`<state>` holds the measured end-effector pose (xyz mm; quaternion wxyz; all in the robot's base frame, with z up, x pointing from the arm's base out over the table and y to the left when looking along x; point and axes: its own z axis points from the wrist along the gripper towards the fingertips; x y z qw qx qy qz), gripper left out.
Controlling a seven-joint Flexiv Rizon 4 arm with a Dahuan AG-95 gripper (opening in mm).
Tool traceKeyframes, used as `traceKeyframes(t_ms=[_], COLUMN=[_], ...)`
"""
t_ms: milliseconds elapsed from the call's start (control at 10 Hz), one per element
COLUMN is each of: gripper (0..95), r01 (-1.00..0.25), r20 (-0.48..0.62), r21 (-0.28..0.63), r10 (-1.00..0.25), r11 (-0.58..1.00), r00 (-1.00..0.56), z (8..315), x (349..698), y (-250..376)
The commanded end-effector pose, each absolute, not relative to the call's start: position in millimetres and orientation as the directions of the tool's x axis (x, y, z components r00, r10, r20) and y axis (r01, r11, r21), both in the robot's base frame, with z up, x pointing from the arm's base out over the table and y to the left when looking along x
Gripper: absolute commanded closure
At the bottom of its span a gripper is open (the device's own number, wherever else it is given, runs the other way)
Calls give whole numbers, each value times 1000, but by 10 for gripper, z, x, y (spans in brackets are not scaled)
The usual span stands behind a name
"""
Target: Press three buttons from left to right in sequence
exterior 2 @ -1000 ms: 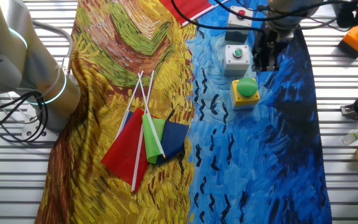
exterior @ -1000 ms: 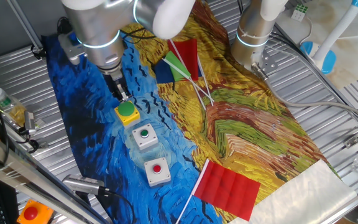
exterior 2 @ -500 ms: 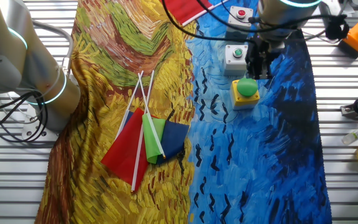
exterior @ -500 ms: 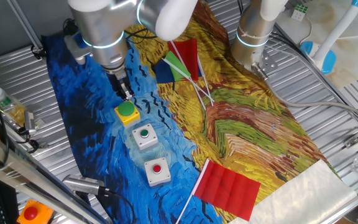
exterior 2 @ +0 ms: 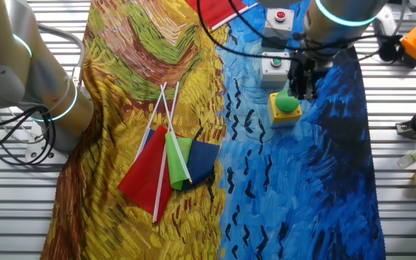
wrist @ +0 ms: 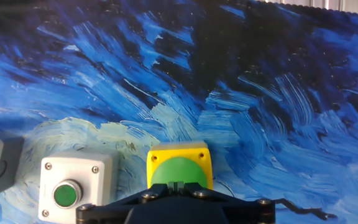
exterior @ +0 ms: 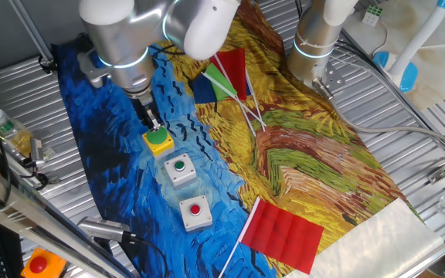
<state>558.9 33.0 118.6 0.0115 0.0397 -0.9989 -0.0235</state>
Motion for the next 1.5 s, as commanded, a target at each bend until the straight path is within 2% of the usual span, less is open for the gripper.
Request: traceKeyframes(t_ms=[100, 1100, 1500], gripper=[950, 950, 950], r01=[-79, -86, -97], r20=[16, 5, -5], r21=[51, 52, 52], r10=[-80, -86, -97], r11=[996, 995, 994], r00=[-997, -996, -995], z=[1072, 864, 957], x=[5602, 5582, 5545], y=[344, 343, 361])
